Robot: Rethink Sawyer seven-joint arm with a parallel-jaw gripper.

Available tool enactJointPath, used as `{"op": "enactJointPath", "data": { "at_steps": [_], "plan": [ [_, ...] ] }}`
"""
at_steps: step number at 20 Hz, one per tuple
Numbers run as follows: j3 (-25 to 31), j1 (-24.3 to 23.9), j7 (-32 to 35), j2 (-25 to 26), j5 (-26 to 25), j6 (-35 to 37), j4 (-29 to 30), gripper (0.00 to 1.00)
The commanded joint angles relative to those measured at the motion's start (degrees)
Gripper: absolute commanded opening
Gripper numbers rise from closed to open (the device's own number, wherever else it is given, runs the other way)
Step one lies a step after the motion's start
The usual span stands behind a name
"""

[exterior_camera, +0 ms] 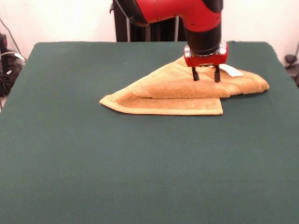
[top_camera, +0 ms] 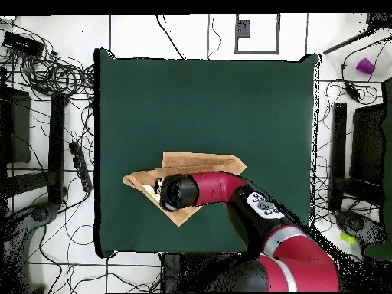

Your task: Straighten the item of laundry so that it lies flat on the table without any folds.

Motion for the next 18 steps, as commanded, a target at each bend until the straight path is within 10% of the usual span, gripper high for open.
{"op": "enactJointPath", "data": {
  "at_steps": [1, 18],
  "plan": [
    [-3.9, -11.0, -11.9, 16.5, -18.0, -9.5, 3.0, 1.0],
    [0.4, -23.6, -17.3, 21.2, -39.5, -3.6, 0.9, 1.0]
  ]
}}
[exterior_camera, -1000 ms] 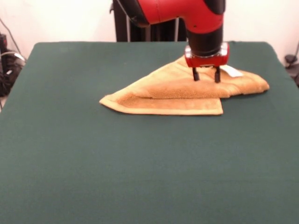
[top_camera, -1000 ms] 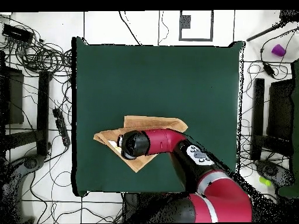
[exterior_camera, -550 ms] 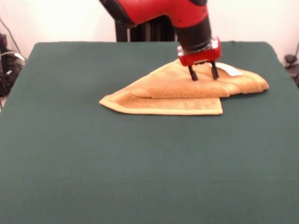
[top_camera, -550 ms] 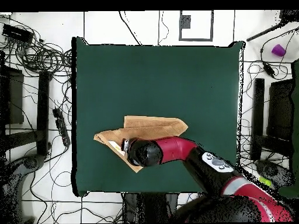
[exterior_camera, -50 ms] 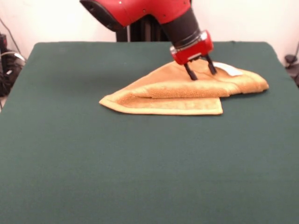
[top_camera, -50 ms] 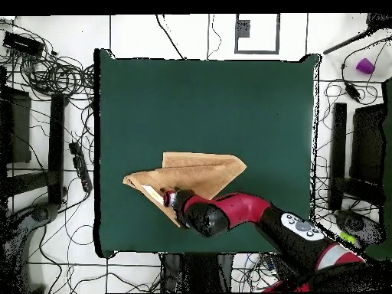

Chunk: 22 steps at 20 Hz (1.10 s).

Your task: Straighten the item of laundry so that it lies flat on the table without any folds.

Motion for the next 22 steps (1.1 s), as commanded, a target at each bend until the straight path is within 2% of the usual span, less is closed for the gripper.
{"op": "enactJointPath", "data": {
  "at_steps": [1, 4, 8, 11, 16, 22],
  "plan": [
    [-14.5, -1.0, -17.0, 12.9, -17.6, 13.5, -8.5, 1.0],
    [-13.9, -2.4, -19.4, 12.9, -18.6, 15.6, -8.2, 1.0],
    [-16.6, 2.1, -18.0, 10.8, -20.4, 17.3, -8.9, 1.0],
    [-16.0, 1.1, -20.3, 11.1, -19.3, 19.8, -9.1, 1.0],
    [-18.6, 4.0, -20.1, 9.1, -18.7, 21.9, -9.0, 1.0],
    [-22.0, 4.7, -20.1, 7.9, -19.2, 18.8, -7.5, 1.0]
  ]
}}
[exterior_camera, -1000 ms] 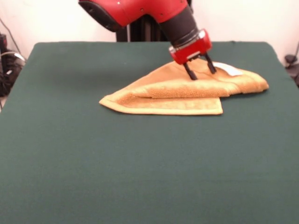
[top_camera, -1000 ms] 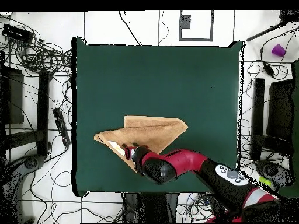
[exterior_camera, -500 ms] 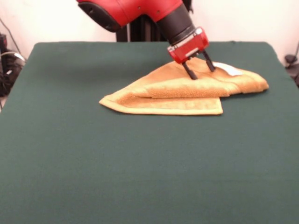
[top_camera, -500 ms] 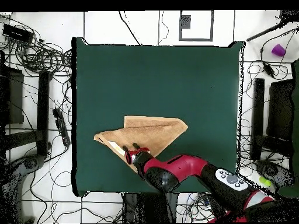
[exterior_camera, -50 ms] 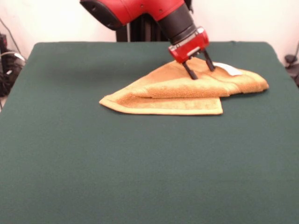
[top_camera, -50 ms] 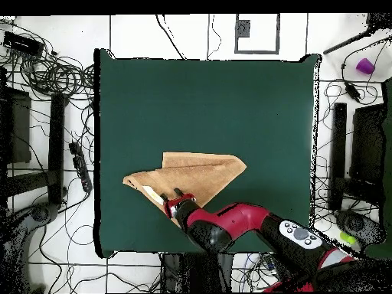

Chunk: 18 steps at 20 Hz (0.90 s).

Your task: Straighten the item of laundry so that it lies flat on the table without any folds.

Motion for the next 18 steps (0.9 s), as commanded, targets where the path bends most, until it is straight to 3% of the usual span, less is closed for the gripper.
{"op": "enactJointPath", "data": {
  "at_steps": [1, 7, 10, 16, 18],
  "plan": [
    [-20.3, 4.8, -10.5, 6.9, -8.1, 28.3, -8.7, 1.0],
    [-23.0, 2.6, -12.2, 6.0, -7.9, 26.7, -6.7, 1.0],
    [-25.9, 5.7, -11.2, 5.3, -7.8, 27.5, -7.2, 1.0],
    [-27.1, 7.0, -18.7, 5.0, -1.0, 42.2, -8.8, 1.0],
    [-25.9, 5.1, -20.5, 4.4, -0.4, 41.8, -8.1, 1.0]
  ]
}}
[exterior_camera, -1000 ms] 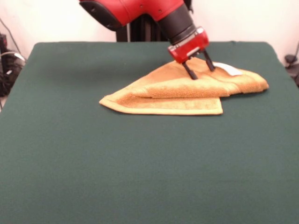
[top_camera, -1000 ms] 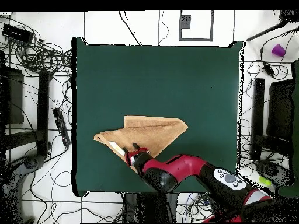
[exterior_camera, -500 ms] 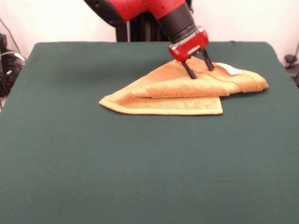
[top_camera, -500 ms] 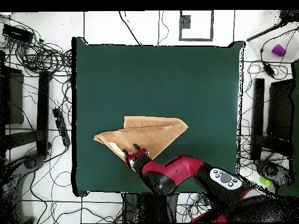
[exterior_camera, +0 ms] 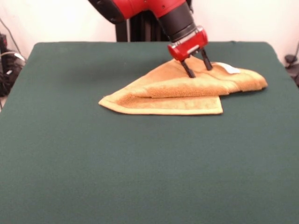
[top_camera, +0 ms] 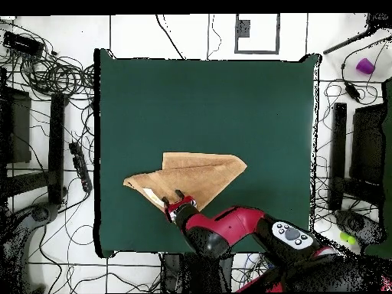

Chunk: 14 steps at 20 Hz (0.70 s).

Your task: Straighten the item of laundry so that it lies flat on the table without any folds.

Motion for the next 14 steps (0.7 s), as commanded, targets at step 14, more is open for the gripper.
{"op": "enactJointPath", "data": {
  "at_steps": [14],
  "plan": [
    [-11.5, -14.8, -23.5, 8.1, 0.0, 35.3, -4.4, 1.0]
  ]
}}
